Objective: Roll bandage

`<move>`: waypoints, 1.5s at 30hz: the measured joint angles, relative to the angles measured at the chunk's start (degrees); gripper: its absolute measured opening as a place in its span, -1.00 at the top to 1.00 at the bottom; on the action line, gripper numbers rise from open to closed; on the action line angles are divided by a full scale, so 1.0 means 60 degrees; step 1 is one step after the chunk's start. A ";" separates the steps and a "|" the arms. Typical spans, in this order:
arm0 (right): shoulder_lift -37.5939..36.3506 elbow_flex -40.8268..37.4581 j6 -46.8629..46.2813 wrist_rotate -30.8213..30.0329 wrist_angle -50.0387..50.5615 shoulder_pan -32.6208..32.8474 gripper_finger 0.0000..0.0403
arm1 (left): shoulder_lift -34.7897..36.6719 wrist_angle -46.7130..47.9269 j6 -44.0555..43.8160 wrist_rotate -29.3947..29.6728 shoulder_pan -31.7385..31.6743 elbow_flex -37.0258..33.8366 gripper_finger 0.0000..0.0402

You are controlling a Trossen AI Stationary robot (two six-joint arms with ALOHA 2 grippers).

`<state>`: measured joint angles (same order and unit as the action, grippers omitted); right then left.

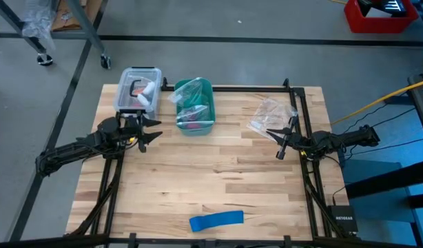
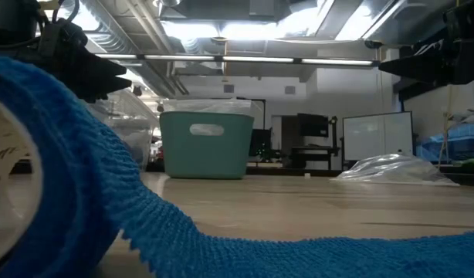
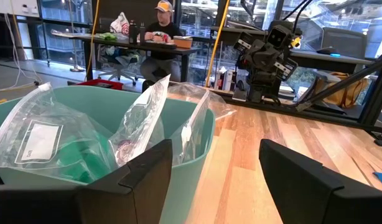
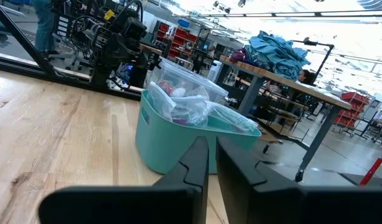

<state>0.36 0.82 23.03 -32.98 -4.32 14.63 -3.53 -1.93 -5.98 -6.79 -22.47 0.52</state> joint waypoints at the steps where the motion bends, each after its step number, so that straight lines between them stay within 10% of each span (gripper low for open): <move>1: -0.0003 0.0000 0.0000 -0.0002 0.0003 -0.0003 0.83 | 0.0000 0.0001 0.0000 0.0000 0.0002 0.0002 -0.16; 23: -0.0003 0.0000 0.0035 -0.0051 -0.0018 -0.0004 0.83 | 0.0000 -0.0014 0.1045 0.0244 -0.0012 -0.0001 -0.16; 30: 0.0000 0.0000 0.0248 -0.0155 -0.0046 -0.0004 0.83 | 0.0001 -0.1170 -0.5371 0.0778 -0.0015 -0.0001 -0.16; 45: 0.0025 -0.0004 0.0226 0.1197 -0.0246 -0.0004 0.83 | -0.1079 -0.3876 -0.5501 0.0860 0.1545 0.0002 -0.16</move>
<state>0.51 0.80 24.38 -25.80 -5.79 14.61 -10.01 -25.19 -38.99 -1.63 -13.21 0.53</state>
